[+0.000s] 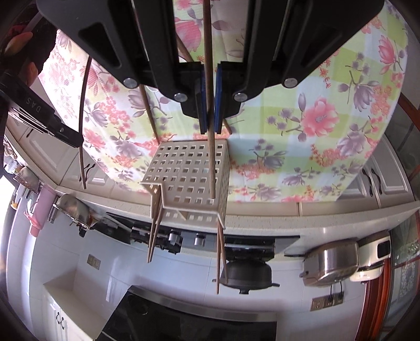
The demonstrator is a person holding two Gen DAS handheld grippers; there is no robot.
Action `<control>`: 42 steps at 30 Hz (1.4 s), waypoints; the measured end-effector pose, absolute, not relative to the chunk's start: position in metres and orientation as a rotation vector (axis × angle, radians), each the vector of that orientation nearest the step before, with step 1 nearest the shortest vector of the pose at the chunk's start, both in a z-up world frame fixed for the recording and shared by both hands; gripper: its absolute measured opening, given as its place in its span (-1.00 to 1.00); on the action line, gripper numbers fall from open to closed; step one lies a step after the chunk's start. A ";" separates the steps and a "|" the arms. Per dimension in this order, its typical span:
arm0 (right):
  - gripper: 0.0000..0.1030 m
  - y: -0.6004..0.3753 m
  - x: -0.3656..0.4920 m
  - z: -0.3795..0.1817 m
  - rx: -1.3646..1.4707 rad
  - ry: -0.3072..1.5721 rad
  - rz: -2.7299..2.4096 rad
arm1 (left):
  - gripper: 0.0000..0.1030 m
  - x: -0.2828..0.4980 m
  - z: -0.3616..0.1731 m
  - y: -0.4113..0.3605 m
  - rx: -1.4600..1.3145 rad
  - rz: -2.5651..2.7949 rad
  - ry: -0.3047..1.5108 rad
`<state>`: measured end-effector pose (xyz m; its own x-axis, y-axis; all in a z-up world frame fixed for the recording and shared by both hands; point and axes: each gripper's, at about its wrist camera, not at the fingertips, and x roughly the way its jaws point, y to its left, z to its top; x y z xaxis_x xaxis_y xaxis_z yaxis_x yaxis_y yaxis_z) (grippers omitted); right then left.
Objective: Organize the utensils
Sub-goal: 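Lift both held chopsticks upright and carry them over the white basket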
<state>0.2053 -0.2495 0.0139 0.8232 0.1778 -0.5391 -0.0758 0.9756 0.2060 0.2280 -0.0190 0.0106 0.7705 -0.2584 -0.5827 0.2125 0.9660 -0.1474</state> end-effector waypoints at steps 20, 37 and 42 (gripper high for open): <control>-0.88 -0.244 0.186 0.044 0.167 0.520 0.151 | -0.90 0.201 0.045 -0.021 -0.053 -0.277 0.555; -0.88 -0.244 0.181 0.055 0.159 0.493 0.153 | -0.90 0.195 0.059 -0.023 -0.040 -0.290 0.520; -0.88 -0.245 0.185 0.060 0.155 0.489 0.150 | -0.90 0.199 0.065 -0.025 -0.030 -0.299 0.511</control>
